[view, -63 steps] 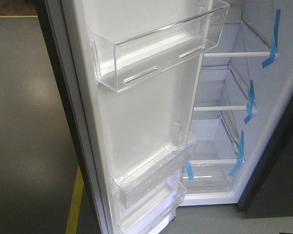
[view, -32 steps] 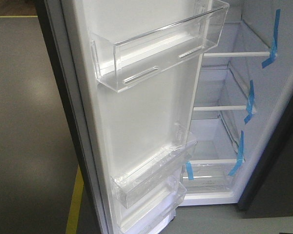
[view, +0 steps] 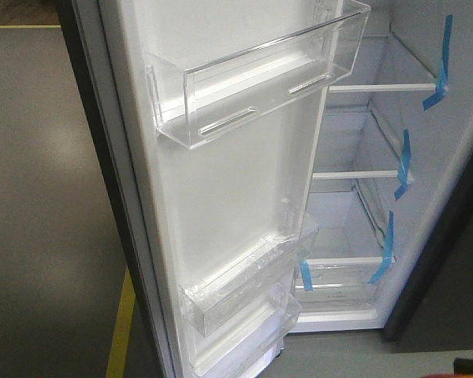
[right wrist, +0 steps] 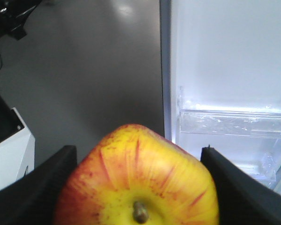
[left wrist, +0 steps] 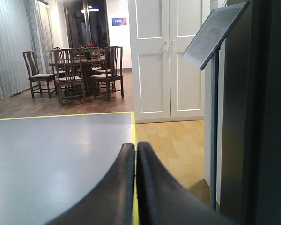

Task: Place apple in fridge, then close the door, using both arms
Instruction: 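Approach the open refrigerator door and stop in front of it, then raise the right gripper with the apple over the top door bin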

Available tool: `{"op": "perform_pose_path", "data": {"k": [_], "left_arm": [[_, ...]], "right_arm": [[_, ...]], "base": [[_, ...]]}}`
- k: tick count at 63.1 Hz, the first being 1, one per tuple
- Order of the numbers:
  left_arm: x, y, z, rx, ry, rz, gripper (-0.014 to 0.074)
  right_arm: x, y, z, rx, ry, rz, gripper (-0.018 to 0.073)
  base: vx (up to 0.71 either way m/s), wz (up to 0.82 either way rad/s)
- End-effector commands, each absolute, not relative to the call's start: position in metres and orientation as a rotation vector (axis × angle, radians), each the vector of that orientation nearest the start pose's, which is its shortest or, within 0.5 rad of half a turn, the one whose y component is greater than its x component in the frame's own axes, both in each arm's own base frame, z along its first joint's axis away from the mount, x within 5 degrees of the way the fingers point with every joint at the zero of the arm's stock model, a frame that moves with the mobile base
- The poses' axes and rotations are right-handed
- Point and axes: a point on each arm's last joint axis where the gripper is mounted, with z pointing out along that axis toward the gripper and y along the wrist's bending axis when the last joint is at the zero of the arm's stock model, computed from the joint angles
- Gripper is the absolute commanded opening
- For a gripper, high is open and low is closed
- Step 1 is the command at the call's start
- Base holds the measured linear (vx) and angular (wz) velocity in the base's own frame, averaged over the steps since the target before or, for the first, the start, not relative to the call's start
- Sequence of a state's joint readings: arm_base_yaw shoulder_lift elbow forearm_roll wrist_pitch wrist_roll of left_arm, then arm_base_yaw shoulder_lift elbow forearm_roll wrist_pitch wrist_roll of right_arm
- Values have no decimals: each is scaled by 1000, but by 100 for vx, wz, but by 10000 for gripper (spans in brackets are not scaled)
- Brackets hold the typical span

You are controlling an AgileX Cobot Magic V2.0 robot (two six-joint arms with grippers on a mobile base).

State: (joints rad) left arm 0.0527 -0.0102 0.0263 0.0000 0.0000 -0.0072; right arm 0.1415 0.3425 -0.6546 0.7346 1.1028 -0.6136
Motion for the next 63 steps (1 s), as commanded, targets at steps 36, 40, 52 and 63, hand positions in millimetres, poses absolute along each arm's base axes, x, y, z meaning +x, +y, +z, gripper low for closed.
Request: {"op": "perform_pose_path", "data": {"k": [36,40,52,63], "left_arm": [[56,3,205,-47,1428,27,-6],[56,3,205,-47,1428,27,-6],[56,3,205,-47,1428,27,-6],[56,3,205,-47,1428,27,-6]], "right_arm": [[178,67,434,-634,1975,458,352],[189,71,446,-666,1950,472,352],[231,79,479,-679,1914,486,352],[262,85,500,-677,1875,495,352]], "base": [[0,0],[0,0],[0,0],[0,0]]}}
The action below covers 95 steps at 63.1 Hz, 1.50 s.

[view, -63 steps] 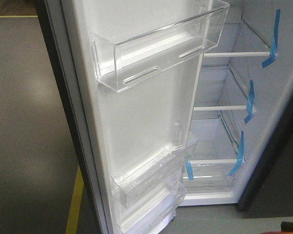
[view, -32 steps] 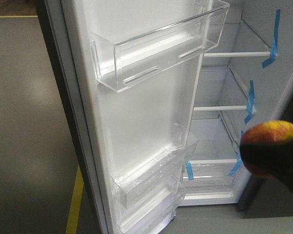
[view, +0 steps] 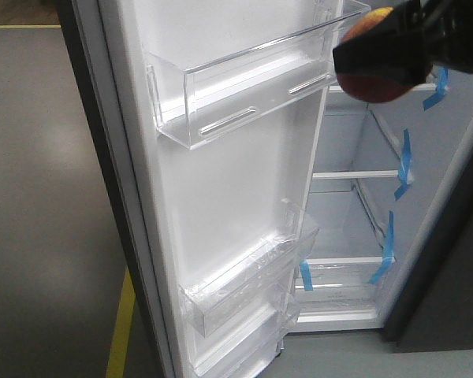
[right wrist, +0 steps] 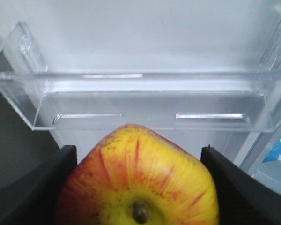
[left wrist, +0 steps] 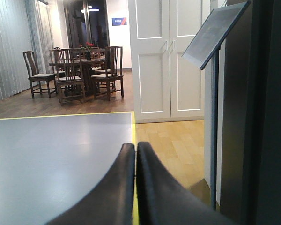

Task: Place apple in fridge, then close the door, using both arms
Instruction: 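Raise the right gripper with the apple over the top door bin, then lower the apple into the top clear door bin and open the right gripper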

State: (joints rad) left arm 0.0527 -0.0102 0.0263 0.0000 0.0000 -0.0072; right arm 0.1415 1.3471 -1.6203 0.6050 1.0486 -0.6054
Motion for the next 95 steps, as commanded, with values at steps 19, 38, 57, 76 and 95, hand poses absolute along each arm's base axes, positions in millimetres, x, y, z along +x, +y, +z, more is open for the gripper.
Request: {"op": "perform_pose_path", "data": {"k": [19,38,57,76,95], "left_arm": [[56,3,205,-47,1428,27,-6],[56,3,205,-47,1428,27,-6],[56,3,205,-47,1428,27,-6],[56,3,205,-47,1428,27,-6],[56,3,205,-47,1428,27,-6]], "right_arm": [[296,116,521,-698,1762,449,352],[331,127,524,-608,1700,409,352],[363,134,501,-579,1727,406,353],[373,138,486,-585,1791,424,482],[362,135,497,-568,1769,434,578]], "base": [[0,0],[0,0],[0,0],[0,0],[0,0]]}}
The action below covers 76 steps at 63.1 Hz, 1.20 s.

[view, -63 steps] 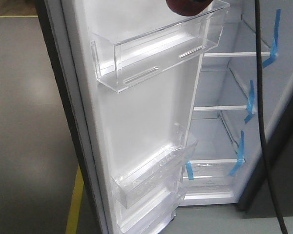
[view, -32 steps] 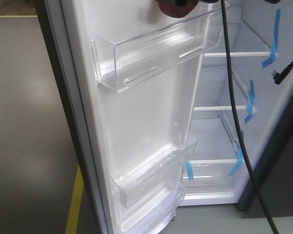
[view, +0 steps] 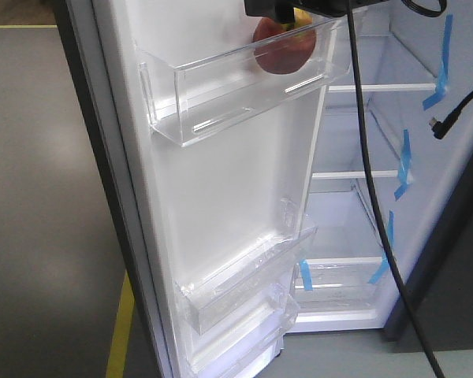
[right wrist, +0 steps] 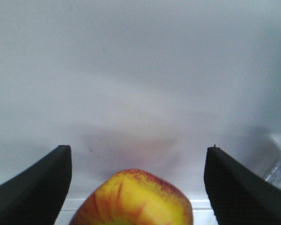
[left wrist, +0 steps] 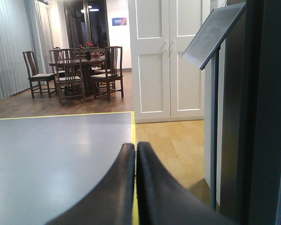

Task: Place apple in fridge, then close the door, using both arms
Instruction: 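Lower the apple into the top clear door bin and open the right gripper, then withdraw the open right gripper down and away from the bin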

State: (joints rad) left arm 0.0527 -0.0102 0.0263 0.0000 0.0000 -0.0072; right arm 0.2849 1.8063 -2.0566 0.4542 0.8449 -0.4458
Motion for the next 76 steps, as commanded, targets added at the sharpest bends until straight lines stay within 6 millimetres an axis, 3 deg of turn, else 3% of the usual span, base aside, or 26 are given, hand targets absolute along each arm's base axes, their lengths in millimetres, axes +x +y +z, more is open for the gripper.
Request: {"op": "perform_pose_path", "data": {"k": [1,13,24,40,76], "left_arm": [[56,3,205,-47,1428,27,-6],[56,3,205,-47,1428,27,-6],[56,3,205,-47,1428,27,-6],[56,3,205,-47,1428,27,-6],[56,3,205,-47,1428,27,-6]], "right_arm": [[361,135,499,-568,1765,433,578],[333,126,520,-591,1749,410,576],[306,120,520,-604,1779,423,576],[252,106,493,-578,1769,476,576],[113,68,392,-571,1861,520,576]], "base": [[0,0],[0,0],[0,0],[0,0],[0,0]]}}
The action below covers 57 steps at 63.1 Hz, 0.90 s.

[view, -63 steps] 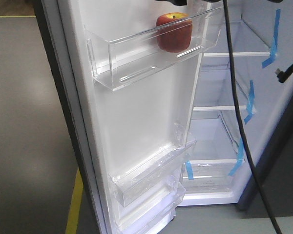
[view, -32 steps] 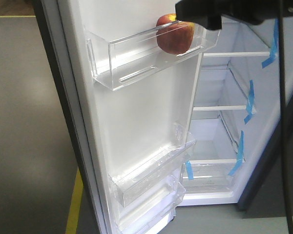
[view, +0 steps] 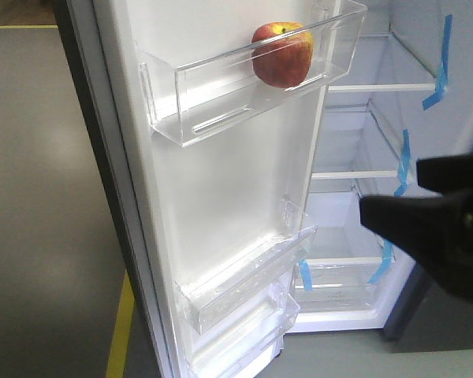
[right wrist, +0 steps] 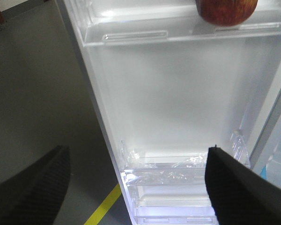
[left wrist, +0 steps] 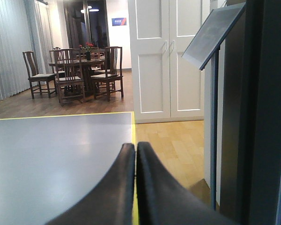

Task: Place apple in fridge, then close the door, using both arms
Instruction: 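Withdraw the open right gripper down and away from the bin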

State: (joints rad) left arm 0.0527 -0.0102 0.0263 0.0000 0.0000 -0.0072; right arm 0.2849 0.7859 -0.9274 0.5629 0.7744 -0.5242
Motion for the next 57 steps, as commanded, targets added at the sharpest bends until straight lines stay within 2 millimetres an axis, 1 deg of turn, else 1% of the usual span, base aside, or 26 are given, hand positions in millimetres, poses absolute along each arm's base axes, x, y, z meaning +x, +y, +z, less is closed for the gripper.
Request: {"op": "perform_pose_path", "data": {"k": [1,10,25,34,43,47,57], "left_arm": [[56,3,205,-47,1428,27,-6],[56,3,205,-47,1428,27,-6],[56,3,205,-47,1428,27,-6],[56,3,205,-47,1428,27,-6],[56,3,205,-47,1428,27,-6],[56,3,205,-47,1428,27,-6],[56,3,205,-47,1428,27,-6]], "right_arm": [[108,67,391,-572,1854,522,576],[80,62,369,-566,1849,592,576],[47,57,335,-596,1872,644,576],[34,55,316,-611,1907,670,576],[26,54,300,-632,1926,679,576],[23,54,297,-637,1926,682,576],[20,55,297,-643,1923,712,576]], "base": [[0,0],[0,0],[0,0],[0,0],[0,0],[0,0],[0,0]]}}
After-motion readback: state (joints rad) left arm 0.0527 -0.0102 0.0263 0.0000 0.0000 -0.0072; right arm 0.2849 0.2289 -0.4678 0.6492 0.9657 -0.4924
